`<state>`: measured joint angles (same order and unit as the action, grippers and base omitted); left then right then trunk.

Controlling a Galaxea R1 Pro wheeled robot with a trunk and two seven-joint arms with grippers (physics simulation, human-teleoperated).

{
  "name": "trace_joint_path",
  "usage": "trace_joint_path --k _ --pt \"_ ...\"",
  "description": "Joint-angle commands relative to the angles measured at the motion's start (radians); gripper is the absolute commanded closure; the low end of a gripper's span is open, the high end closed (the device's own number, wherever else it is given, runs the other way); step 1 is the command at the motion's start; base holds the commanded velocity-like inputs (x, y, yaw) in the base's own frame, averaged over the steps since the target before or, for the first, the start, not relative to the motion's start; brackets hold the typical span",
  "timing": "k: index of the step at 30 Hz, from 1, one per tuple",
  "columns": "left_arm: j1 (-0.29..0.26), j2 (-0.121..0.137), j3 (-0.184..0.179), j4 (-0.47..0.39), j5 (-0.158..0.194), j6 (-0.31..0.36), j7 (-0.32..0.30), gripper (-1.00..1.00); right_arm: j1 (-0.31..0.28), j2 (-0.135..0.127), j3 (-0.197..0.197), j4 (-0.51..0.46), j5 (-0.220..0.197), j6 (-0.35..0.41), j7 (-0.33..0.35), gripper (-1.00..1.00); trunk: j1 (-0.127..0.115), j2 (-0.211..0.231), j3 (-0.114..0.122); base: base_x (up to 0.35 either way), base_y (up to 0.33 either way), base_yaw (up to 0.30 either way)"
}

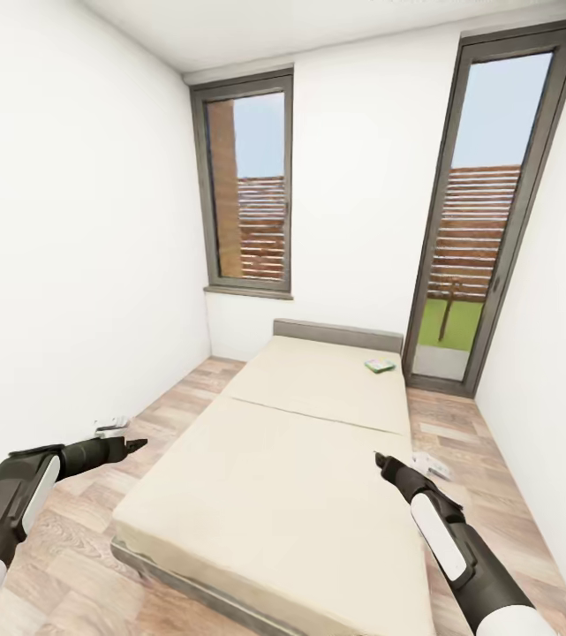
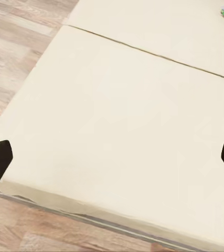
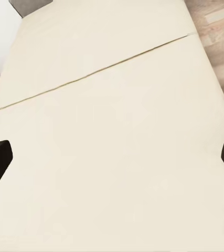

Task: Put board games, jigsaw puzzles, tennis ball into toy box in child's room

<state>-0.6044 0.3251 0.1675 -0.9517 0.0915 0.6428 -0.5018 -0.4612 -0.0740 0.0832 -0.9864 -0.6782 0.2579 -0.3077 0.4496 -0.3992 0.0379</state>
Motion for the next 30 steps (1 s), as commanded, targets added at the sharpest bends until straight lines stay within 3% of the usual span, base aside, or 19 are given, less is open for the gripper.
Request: trace_joint_path --k 1,14,20,30 --pt "0.0 0.0 0.002 -0.001 0.01 0.009 0.001 -1.0 -0.001 -0.001 0.004 0.005 -0.008 0.001 -0.008 -1.0 0.0 -0.001 0.0 0.012 -0.13 -0.266" --pt "0.0 0.0 0.003 -0.001 0.01 0.008 -0.003 -1.0 -0.001 -0.001 0.002 0.036 -0.007 0.001 -0.008 -1.0 0.0 -0.001 -0.004 0.005 -0.038 -0.275" --pt "0.0 0.0 0.001 -0.001 0.009 0.008 0.001 -1.0 -0.001 -0.001 0.003 0.037 -0.005 -0.012 -0.008 -1.0 0.0 -0.001 -0.008 0.058 -0.207 -0.271" --pt "0.0 0.0 0.002 -0.001 0.009 0.008 0.001 -1.0 -0.001 0.0 0.007 0.037 -0.003 -0.027 -0.007 -1.0 0.0 -0.001 -0.009 0.021 -0.072 -0.065"
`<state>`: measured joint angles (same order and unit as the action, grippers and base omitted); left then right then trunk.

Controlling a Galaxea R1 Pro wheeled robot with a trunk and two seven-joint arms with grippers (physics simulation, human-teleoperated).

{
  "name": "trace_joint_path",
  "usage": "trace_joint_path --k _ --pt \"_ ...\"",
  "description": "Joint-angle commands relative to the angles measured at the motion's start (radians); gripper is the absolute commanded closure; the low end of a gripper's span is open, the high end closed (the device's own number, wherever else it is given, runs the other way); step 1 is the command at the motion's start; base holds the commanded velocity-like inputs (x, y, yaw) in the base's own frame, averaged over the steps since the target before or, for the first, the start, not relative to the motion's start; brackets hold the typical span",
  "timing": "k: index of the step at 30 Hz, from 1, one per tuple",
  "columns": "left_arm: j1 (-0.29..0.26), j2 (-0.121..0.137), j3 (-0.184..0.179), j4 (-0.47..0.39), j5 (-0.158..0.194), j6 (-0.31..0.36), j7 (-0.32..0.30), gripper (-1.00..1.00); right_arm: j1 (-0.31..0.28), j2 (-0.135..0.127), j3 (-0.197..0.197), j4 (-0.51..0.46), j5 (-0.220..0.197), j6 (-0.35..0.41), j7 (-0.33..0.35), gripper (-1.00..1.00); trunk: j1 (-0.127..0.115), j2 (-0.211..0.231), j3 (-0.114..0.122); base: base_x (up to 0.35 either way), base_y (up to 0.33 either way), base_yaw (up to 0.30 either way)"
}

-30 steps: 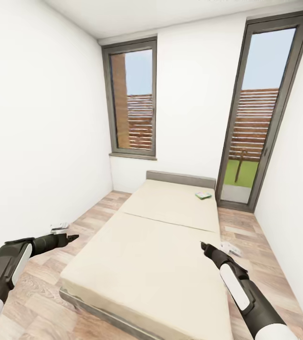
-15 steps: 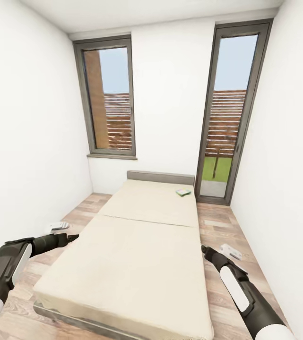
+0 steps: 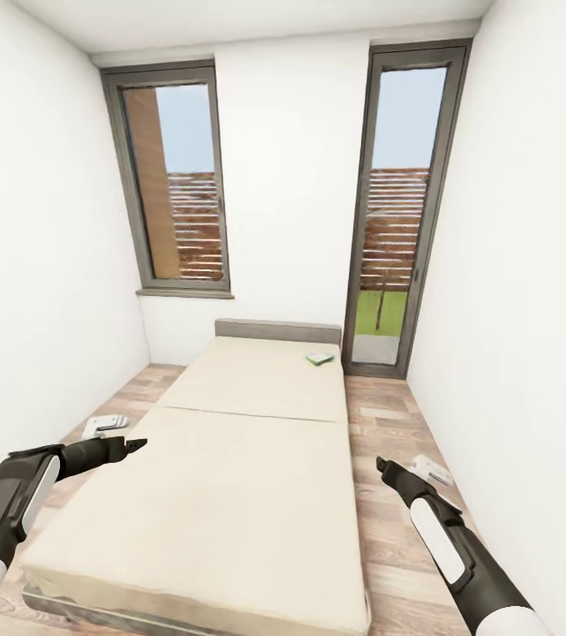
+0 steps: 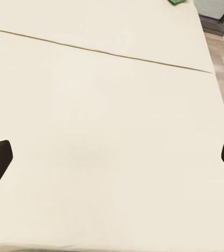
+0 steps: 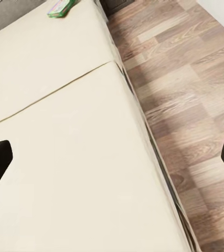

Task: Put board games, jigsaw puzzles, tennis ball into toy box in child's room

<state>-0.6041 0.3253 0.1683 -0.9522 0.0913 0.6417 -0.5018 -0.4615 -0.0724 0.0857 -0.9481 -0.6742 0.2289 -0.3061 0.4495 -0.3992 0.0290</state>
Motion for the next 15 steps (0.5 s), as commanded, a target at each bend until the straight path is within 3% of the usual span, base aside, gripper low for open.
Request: trace_joint_path --k 1,9,15 --pt "0.0 0.0 0.001 0.0 0.009 0.009 0.001 -1.0 0.0 -0.001 0.005 -0.001 -0.007 0.002 -0.008 -1.0 0.0 -0.001 -0.001 0.044 -0.128 -0.01" --pt "0.0 0.0 0.002 0.0 0.009 0.009 0.002 -1.0 0.0 -0.001 0.012 -0.001 -0.006 0.002 -0.008 -1.0 0.0 -0.001 -0.001 0.091 -0.231 0.017" --pt "0.0 -0.001 0.001 0.0 0.009 0.009 0.002 -1.0 0.0 -0.001 0.013 -0.001 -0.005 0.002 -0.008 -1.0 0.0 -0.001 -0.001 0.031 -0.125 0.215"
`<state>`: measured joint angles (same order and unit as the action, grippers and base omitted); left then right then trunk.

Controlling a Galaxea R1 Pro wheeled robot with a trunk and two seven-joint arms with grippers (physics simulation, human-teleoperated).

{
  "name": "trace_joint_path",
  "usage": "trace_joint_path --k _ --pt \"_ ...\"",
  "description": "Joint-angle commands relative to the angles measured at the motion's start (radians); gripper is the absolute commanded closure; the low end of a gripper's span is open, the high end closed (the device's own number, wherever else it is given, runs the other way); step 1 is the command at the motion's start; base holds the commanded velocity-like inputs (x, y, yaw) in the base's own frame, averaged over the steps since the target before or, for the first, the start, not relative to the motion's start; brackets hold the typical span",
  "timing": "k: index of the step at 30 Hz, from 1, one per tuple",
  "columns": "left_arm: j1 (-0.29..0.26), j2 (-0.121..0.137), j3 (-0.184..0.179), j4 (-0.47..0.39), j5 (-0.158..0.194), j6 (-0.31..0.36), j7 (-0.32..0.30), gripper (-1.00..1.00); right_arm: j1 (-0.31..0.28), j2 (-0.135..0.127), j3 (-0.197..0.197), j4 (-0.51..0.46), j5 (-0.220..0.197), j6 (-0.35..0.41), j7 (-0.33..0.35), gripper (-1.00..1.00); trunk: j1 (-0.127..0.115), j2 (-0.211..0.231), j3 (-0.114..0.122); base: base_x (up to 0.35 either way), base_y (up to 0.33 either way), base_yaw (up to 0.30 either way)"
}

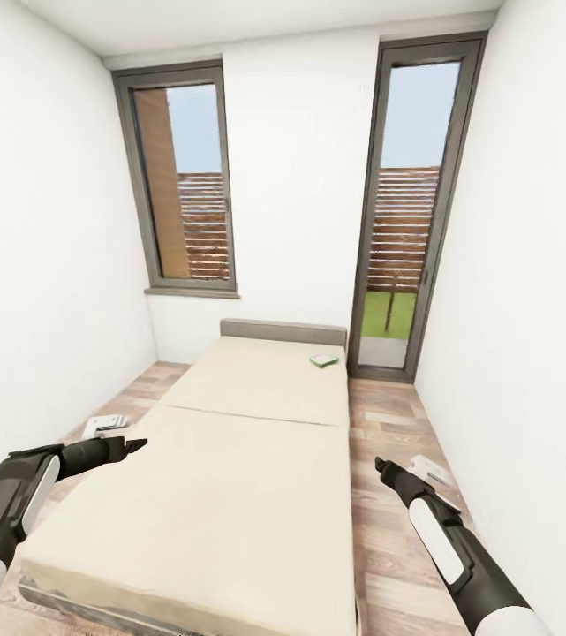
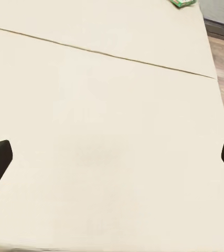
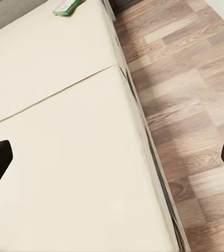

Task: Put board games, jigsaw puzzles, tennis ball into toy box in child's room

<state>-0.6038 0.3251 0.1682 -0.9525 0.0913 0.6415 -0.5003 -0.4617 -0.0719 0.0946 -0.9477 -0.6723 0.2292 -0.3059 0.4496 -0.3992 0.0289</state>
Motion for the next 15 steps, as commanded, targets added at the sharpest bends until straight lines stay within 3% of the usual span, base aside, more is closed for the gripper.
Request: trace_joint_path --k 1,15 --pt "-0.001 0.0 0.001 0.0 0.009 0.009 0.001 -1.0 0.0 -0.001 0.004 -0.002 -0.007 0.002 -0.009 -1.0 0.0 -0.001 0.0 0.009 -0.111 0.262" --pt "-0.001 -0.001 0.001 0.0 0.01 -0.004 0.0 -1.0 0.0 0.0 0.005 -0.002 -0.007 0.002 -0.009 -1.0 0.0 -0.001 0.0 0.002 -0.19 0.278"
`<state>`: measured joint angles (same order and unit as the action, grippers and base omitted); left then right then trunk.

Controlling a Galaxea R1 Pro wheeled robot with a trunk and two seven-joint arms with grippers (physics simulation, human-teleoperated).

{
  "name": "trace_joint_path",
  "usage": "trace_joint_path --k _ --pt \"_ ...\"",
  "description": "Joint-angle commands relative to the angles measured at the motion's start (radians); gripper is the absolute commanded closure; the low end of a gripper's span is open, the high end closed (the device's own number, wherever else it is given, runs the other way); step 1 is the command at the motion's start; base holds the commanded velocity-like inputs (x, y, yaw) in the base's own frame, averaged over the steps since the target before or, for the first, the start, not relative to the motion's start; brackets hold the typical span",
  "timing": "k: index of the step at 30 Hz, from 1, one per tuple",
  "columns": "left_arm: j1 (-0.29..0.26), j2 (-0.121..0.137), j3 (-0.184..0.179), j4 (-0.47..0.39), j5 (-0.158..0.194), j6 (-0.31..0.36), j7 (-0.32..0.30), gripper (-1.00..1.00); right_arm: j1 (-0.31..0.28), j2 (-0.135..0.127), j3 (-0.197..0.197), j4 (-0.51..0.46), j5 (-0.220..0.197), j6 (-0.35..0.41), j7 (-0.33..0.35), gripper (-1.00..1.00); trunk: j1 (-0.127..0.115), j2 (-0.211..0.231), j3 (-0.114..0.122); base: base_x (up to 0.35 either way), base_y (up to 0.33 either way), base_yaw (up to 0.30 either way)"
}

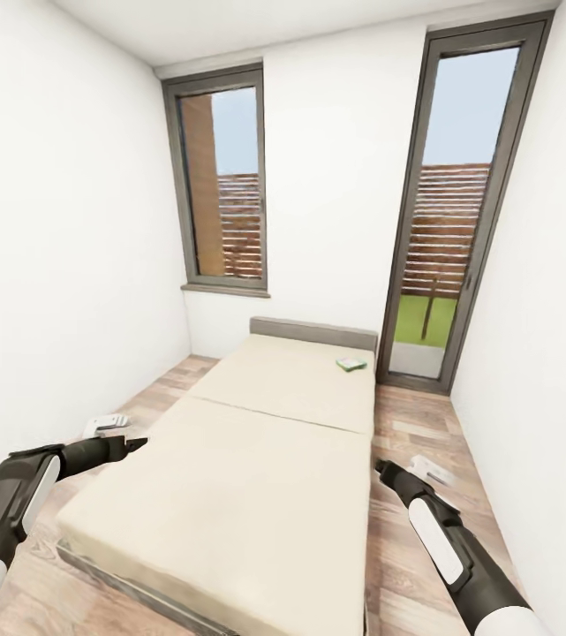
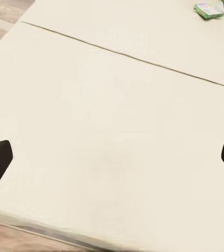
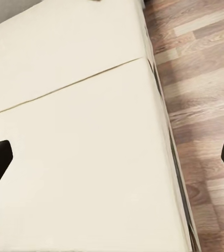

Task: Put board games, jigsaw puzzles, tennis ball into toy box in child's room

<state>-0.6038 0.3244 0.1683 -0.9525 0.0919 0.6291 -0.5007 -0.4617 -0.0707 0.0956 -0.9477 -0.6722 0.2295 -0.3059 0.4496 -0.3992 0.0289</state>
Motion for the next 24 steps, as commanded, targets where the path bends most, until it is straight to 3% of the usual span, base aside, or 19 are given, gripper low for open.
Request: trace_joint_path --k 1,24 --pt "-0.001 0.0 0.001 0.0 0.009 0.009 0.001 -1.0 0.0 -0.001 0.004 -0.002 -0.007 0.002 -0.009 -1.0 0.0 -0.001 0.0 0.0 -0.054 0.282" --pt "-0.001 -0.001 0.001 0.0 0.009 0.008 0.001 -1.0 0.0 -0.001 0.005 -0.002 -0.007 0.002 -0.008 -1.0 0.0 -0.001 -0.001 0.0 -0.069 0.283"
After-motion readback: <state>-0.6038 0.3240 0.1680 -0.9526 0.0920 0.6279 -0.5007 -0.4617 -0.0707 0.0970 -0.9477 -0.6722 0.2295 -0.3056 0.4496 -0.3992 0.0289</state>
